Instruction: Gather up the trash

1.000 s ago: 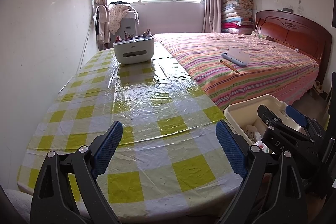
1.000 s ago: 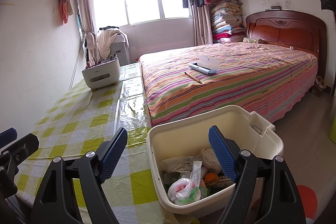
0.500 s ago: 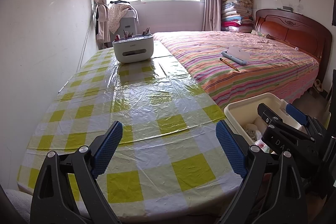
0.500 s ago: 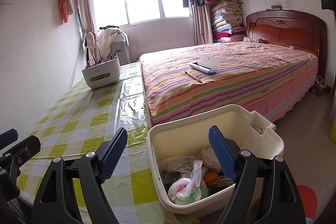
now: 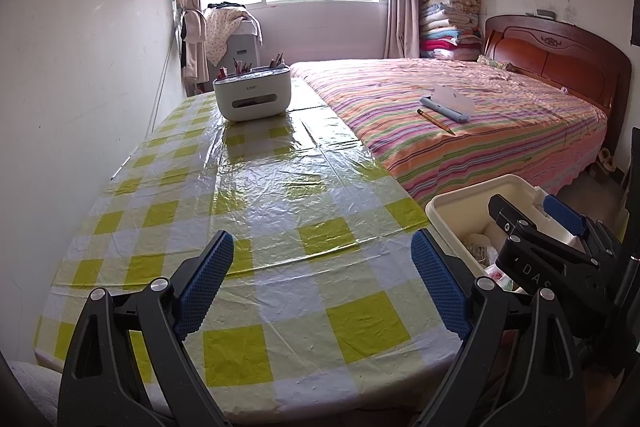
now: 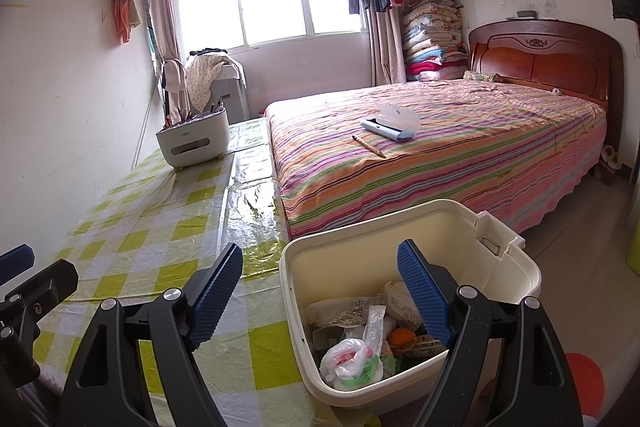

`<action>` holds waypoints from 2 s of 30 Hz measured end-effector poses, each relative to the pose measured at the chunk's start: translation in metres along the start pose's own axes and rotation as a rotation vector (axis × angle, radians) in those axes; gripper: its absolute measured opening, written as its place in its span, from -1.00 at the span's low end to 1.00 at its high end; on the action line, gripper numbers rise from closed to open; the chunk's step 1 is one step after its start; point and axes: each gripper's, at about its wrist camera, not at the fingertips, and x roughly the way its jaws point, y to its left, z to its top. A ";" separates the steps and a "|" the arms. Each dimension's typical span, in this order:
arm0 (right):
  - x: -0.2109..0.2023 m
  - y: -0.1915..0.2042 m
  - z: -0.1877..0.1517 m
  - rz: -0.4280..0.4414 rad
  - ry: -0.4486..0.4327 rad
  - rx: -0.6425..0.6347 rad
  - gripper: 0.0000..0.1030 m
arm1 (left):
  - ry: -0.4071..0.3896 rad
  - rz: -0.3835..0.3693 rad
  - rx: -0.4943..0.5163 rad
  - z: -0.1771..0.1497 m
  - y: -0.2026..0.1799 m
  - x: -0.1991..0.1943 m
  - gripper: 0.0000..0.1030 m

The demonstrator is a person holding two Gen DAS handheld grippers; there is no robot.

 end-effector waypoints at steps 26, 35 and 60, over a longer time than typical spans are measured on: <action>0.000 0.000 0.000 0.000 0.000 -0.002 0.51 | -0.002 0.005 0.017 -0.001 -0.003 0.000 0.73; 0.000 0.000 0.000 0.000 0.000 -0.004 0.51 | -0.008 0.008 0.024 -0.002 -0.004 -0.001 0.73; -0.001 -0.001 0.000 0.000 0.005 -0.005 0.51 | -0.088 0.018 0.128 -0.003 -0.017 -0.013 0.74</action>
